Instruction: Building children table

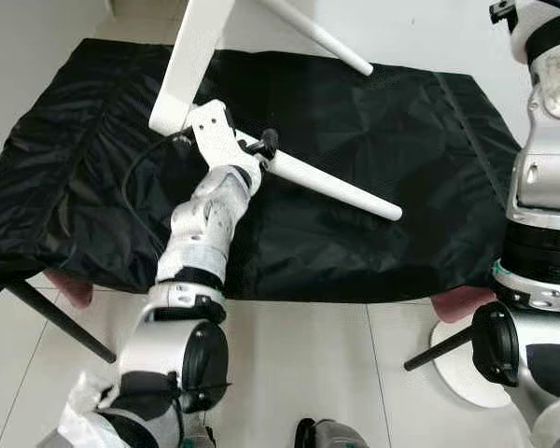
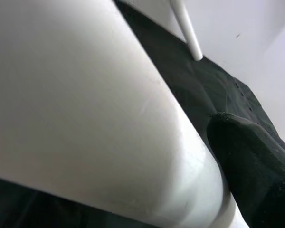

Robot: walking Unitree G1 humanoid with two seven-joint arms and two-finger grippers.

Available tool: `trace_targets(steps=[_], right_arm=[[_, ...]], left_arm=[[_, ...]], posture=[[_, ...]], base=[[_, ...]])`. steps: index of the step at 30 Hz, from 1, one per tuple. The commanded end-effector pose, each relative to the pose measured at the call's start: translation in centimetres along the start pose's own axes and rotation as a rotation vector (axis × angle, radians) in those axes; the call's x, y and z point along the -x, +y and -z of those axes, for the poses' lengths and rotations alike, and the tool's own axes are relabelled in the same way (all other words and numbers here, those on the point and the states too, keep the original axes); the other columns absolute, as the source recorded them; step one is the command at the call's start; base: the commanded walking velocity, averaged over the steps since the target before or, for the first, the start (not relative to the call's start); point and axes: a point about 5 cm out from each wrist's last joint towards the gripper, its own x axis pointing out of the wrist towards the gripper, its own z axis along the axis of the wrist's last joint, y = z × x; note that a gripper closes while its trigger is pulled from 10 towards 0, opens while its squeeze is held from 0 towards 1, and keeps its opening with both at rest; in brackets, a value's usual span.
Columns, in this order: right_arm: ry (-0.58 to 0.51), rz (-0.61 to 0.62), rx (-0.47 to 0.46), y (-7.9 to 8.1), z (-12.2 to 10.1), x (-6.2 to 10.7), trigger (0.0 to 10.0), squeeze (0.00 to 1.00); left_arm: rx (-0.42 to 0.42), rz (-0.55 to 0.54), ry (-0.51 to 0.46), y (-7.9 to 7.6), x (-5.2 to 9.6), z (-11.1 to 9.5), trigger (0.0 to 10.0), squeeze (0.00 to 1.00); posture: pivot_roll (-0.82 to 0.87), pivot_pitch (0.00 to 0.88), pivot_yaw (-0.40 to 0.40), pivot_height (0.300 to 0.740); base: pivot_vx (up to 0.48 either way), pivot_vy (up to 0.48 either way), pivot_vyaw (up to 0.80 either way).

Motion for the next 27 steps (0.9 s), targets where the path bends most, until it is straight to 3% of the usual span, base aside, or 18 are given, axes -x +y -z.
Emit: trace_targets(steps=[1,5,9,10,11,12,13,14,16,17,18,19,20,23,24,25,26,27], right_arm=[[-0.071,0.219,-0.160,-4.1,-0.9,1.4,0.0,0.00],[0.075,0.301,-0.167,-4.4,2.7,4.0,0.0,0.00],[0.169,0.335,-0.219,-4.0,4.9,5.4,0.0,0.00],[0.246,0.329,-0.307,-2.7,6.7,6.3,0.0,0.00],[0.246,0.329,-0.307,-2.7,6.7,6.3,0.0,0.00],[0.302,0.324,-0.369,-1.8,7.9,7.0,0.0,0.00],[0.384,0.266,-0.424,0.1,9.5,7.9,0.0,0.00],[0.384,0.266,-0.424,0.1,9.5,7.9,0.0,0.00],[0.486,0.181,-0.597,3.3,11.6,9.6,0.0,0.00],[0.486,0.181,-0.597,3.3,11.6,9.6,0.0,0.00],[0.538,0.122,-0.683,5.2,12.9,10.6,0.0,0.00],[0.538,0.122,-0.683,5.2,12.9,10.6,0.0,0.00],[0.559,0.026,-0.776,7.5,14.1,11.8,0.0,0.00],[0.576,0.008,-0.767,8.0,14.6,12.2,0.0,0.00],[0.584,-0.005,-0.780,8.3,14.9,12.4,4.8,0.00],[0.584,-0.005,-0.780,8.3,14.9,12.4,4.8,0.00],[0.584,-0.006,-0.785,8.5,15.1,12.6,10.0,0.00],[0.582,0.008,-0.795,8.4,15.2,12.7,10.0,1.00]], left_arm=[[-0.102,-0.012,-0.193,0.3,0.2,-5.8,0.0,0.00],[-0.064,0.122,-0.367,-1.1,1.3,-12.3,0.0,0.00],[-0.062,0.186,-0.441,-2.3,2.1,-14.8,0.0,0.00],[-0.088,0.224,-0.492,-3.3,2.7,-16.2,0.0,0.00],[-0.088,0.224,-0.492,-3.3,2.7,-16.2,0.0,0.00],[-0.105,0.249,-0.526,-4.0,3.1,-17.2,0.0,0.00],[-0.108,0.297,-0.553,-5.1,3.7,-18.1,0.0,0.00],[-0.108,0.297,-0.553,-5.1,3.7,-18.1,0.0,0.00],[-0.198,0.323,-0.600,-6.4,4.4,-18.7,0.0,0.00],[-0.198,0.323,-0.600,-6.4,4.4,-18.7,0.0,0.00],[-0.211,0.352,-0.578,-7.2,4.4,-18.1,0.0,0.00],[-0.211,0.352,-0.578,-7.2,4.4,-18.1,0.0,0.00],[-0.248,0.422,-0.470,-8.2,3.6,-15.7,0.0,0.00],[-0.267,0.433,-0.424,-8.2,3.2,-14.5,0.0,0.00],[-0.291,0.433,-0.359,-8.0,2.6,-13.1,9.9,0.00],[-0.291,0.433,-0.359,-8.0,2.6,-13.1,9.9,0.00],[-0.325,0.443,-0.306,-7.7,2.2,-11.4,10.0,0.00],[-0.309,0.439,-0.260,-7.1,1.9,-10.1,10.0,1.00]], posture=[[-0.02,0.049,0.005,0.740],[0.00,0.049,-0.004,0.740],[0.01,0.051,-0.005,0.740],[0.01,0.055,-0.004,0.740],[0.01,0.055,-0.004,0.740],[0.01,0.055,-0.004,0.740],[0.01,0.058,-0.001,0.740],[0.01,0.058,-0.001,0.740],[0.00,0.065,0.008,0.740],[0.00,0.065,0.008,0.740],[0.00,0.073,0.013,0.740],[0.00,0.073,0.013,0.740],[0.01,0.081,0.018,0.740],[0.01,0.088,0.024,0.740],[0.01,0.091,0.024,0.740],[0.01,0.091,0.024,0.740],[0.01,0.097,0.026,0.740],[0.01,0.101,0.027,0.740]], base=[[0.000,0.000,0.00],[0.000,0.000,0.00],[0.000,0.000,0.00],[0.000,0.000,0.00],[0.000,0.000,0.00],[0.000,0.000,0.00],[0.000,0.000,0.00],[0.000,0.000,0.00],[0.000,0.000,0.00],[0.000,0.000,0.00],[0.000,0.000,0.00],[0.000,0.000,0.00],[0.000,0.000,0.00],[0.000,0.000,0.00],[0.000,0.000,0.00],[0.000,0.000,0.00],[0.000,0.000,0.00],[0.000,0.000,0.00]])
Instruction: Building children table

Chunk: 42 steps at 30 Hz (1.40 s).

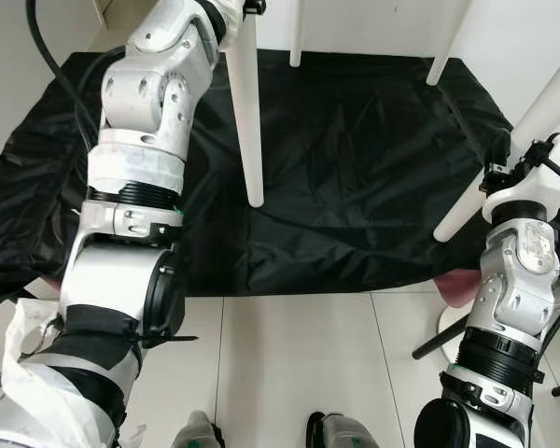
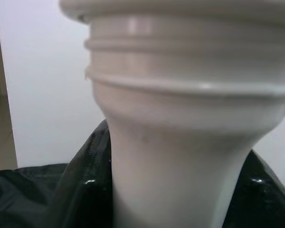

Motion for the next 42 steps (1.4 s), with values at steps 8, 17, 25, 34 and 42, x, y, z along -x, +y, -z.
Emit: trace_targets(steps=[8,17,25,34,42], right_arm=[[0.083,-0.007,-0.115,0.3,3.2,1.7,10.0,1.00],[-0.050,0.040,-0.114,-0.4,2.7,3.5,10.0,0.00],[-0.099,0.052,-0.056,-0.8,2.4,6.0,10.0,0.00],[-0.124,0.109,0.004,-1.9,2.2,7.6,10.0,0.00],[-0.108,0.112,0.019,-2.1,2.6,9.0,10.0,0.00]], left_arm=[[0.039,0.237,0.183,-1.0,1.9,5.4,10.0,1.00],[-0.035,0.300,0.144,-0.4,3.7,5.3,10.0,0.00],[-0.052,0.296,0.173,1.0,6.7,6.6,10.0,0.00],[0.034,0.346,0.103,2.4,9.1,6.6,10.0,0.00],[0.026,0.422,0.140,3.3,11.4,7.6,10.0,0.00]], posture=[[0.01,0.103,0.023,0.740],[0.02,0.096,0.016,0.740],[0.02,0.089,0.009,0.740],[0.01,0.081,0.015,0.740],[0.02,0.078,0.019,0.740]], base=[[0.000,0.000,0.00],[0.000,0.000,0.00],[0.000,0.000,0.00],[0.000,0.000,0.00],[0.000,0.000,0.00]])
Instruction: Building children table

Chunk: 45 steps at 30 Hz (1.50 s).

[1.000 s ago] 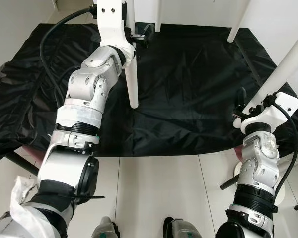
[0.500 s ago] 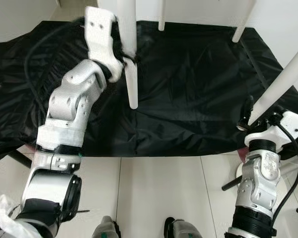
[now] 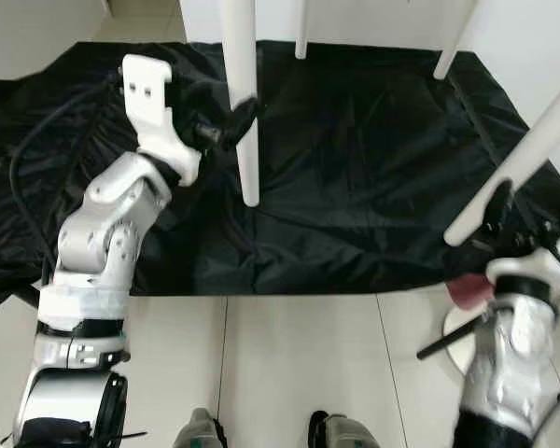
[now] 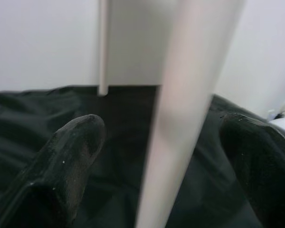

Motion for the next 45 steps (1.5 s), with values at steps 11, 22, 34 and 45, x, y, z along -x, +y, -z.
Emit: trace_targets(steps=[11,22,34,45], right_arm=[[0.100,-0.124,-0.015,2.0,1.4,3.1,10.0,0.00],[0.200,-0.350,0.014,3.2,3.0,5.9,10.0,0.00],[0.407,-0.812,0.068,4.8,6.9,11.1,10.0,0.00],[0.520,-0.926,0.102,4.2,9.3,13.0,10.0,0.00]], left_arm=[[-0.084,0.220,0.062,-0.2,3.6,3.4,10.0,0.00],[-0.107,0.264,0.127,-1.2,6.9,6.9,10.0,0.00],[-0.089,0.581,0.284,-3.9,12.1,11.4,10.0,0.00],[-0.164,0.682,0.394,-3.8,14.2,13.6,10.0,0.00]], posture=[[0.02,0.085,0.028,0.740],[0.02,0.080,0.036,0.740],[0.03,0.074,0.028,0.740],[0.04,0.072,0.017,0.740]], base=[[0.000,0.000,0.00],[0.000,0.000,0.00],[0.000,0.000,0.00],[0.000,0.000,0.00]])
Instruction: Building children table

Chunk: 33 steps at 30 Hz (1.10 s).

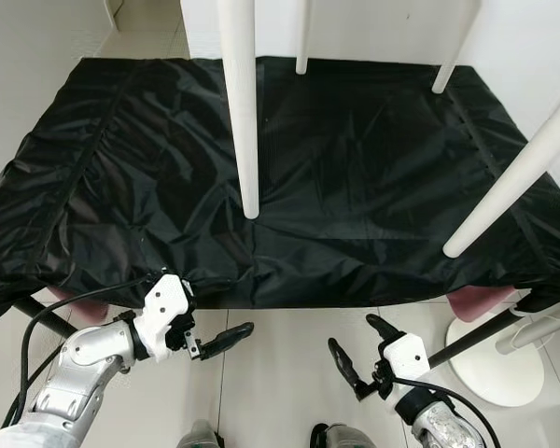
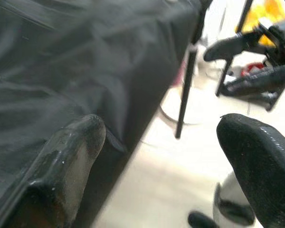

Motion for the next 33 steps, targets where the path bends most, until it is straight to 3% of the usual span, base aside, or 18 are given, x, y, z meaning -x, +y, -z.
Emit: trace_targets(steps=[1,3,5,7,12,13,17,18,20,25,26,28,30,33], right_arm=[[0.059,-0.008,-0.038,0.4,1.6,0.3,10.0,0.00],[0.155,0.031,-0.105,0.5,4.4,0.6,10.0,0.00],[0.155,0.031,-0.105,0.5,4.4,0.6,10.0,0.00],[0.254,0.098,-0.157,0.4,6.9,1.2,10.0,0.00],[0.332,0.170,-0.188,0.3,8.7,1.9,10.0,0.00],[0.410,0.247,-0.233,0.2,10.1,2.7,10.0,0.00],[0.464,0.299,-0.263,0.3,10.9,3.3,10.0,0.00],[0.537,0.387,-0.347,0.4,12.1,4.1,10.0,0.00],[0.606,0.479,-0.456,0.8,13.3,4.9,10.0,0.00],[0.674,0.545,-0.509,1.4,14.2,5.3,10.0,0.00],[0.742,0.566,-0.510,2.0,14.8,6.0,10.0,0.00],[0.742,0.566,-0.510,2.0,14.8,6.0,10.0,0.00],[0.842,0.589,-0.531,3.2,15.7,7.4,10.0,0.00],[0.893,0.590,-0.543,4.1,16.1,8.3,10.0,0.00]], left_arm=[[0.008,0.056,0.077,-0.8,0.5,1.7,10.0,0.00],[0.038,0.042,0.182,-1.3,0.8,4.4,10.0,0.00],[0.038,0.042,0.182,-1.3,0.8,4.4,10.0,0.00],[0.078,0.014,0.274,-2.0,1.0,6.8,10.0,0.00],[0.151,0.009,0.327,-2.4,1.3,8.4,10.0,0.00],[0.214,-0.045,0.377,-2.7,1.4,9.7,10.0,0.00],[0.256,-0.083,0.413,-2.9,1.5,10.5,10.0,0.00],[0.334,-0.198,0.479,-3.0,1.4,11.8,10.0,0.00],[0.410,-0.340,0.578,-3.3,1.3,13.3,10.0,0.00],[0.403,-0.411,0.710,-4.1,0.9,14.6,10.0,0.00],[0.411,-0.425,0.762,-4.8,0.7,15.1,10.0,0.00],[0.411,-0.425,0.762,-4.8,0.7,15.1,10.0,0.00],[0.399,-0.433,0.832,-5.5,0.6,15.6,10.0,0.00],[0.378,-0.449,0.891,-5.7,0.7,15.9,10.0,0.00]], posture=[[0.04,0.071,0.017,0.740],[0.03,0.070,0.017,0.740],[0.03,0.070,0.017,0.740],[0.03,0.067,0.016,0.740],[0.03,0.066,0.015,0.740],[0.02,0.061,0.017,0.740],[0.02,0.058,0.017,0.740],[0.02,0.050,0.027,0.740],[0.01,0.041,0.034,0.740],[0.00,0.021,0.041,0.740],[0.00,0.002,0.042,0.740],[0.00,0.002,0.042,0.740],[0.00,0.000,0.042,0.740],[0.00,0.000,0.037,0.740]], base=[[0.000,0.000,0.00],[0.000,0.000,0.00],[0.000,0.000,0.00],[0.000,0.000,0.00],[0.000,0.000,0.00],[0.000,0.000,0.00],[0.000,0.000,0.00],[0.000,0.000,0.00],[0.000,0.000,0.00],[0.000,0.000,0.00],[0.000,0.000,0.00],[0.000,0.000,0.00],[0.000,0.000,0.00],[0.000,0.000,0.00]])
